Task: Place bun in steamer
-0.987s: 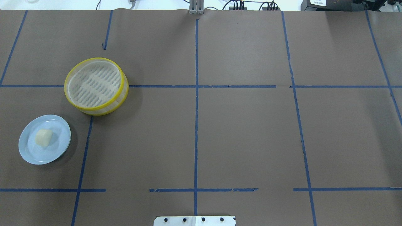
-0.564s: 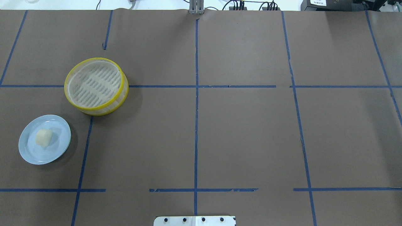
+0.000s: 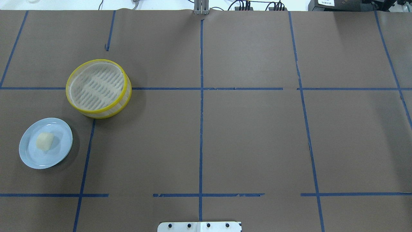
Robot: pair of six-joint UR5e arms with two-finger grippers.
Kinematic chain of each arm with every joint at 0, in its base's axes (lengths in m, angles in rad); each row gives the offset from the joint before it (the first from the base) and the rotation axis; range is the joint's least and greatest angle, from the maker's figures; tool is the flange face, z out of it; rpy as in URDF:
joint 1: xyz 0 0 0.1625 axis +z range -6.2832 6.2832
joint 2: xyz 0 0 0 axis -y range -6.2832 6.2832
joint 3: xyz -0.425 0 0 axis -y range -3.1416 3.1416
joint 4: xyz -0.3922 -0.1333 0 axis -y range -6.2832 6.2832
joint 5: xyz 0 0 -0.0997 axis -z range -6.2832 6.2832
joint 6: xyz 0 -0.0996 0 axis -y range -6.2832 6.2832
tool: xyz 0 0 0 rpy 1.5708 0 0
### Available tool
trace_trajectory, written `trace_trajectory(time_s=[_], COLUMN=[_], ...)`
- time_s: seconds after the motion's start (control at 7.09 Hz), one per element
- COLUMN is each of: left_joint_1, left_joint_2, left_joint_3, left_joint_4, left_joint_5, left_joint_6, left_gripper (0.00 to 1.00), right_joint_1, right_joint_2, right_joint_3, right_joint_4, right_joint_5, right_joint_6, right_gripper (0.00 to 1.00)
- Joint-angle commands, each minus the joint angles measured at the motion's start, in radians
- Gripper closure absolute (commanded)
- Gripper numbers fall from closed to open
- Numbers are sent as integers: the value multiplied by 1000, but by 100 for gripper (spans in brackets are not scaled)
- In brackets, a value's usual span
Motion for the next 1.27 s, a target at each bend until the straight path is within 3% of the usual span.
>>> trace_trajectory(time_s=[0.0, 0.42, 0.56, 0.85, 1.13], left_joint_1=[20, 50, 148, 291, 429], left_joint_2=[-2, -2, -2, 4, 6], left_joint_3=[11, 0, -12, -14, -14], left_joint_4=[-95, -101, -118, -298, -323], left_joint_5=[-2, -1, 1, 11, 45], left_joint_6=[-2, -8, -40, -279, -405], left_gripper=[0, 0, 0, 0, 0], right_joint_1=[0, 0, 0, 0, 0], right_joint_2=[0, 0, 0, 0, 0], right_joint_3=[0, 0, 0, 0, 0], right_joint_4=[0, 0, 0, 0, 0], right_joint_5=[0, 0, 0, 0, 0], right_joint_6=[0, 0, 0, 0, 0], right_gripper=[0, 0, 0, 0, 0])
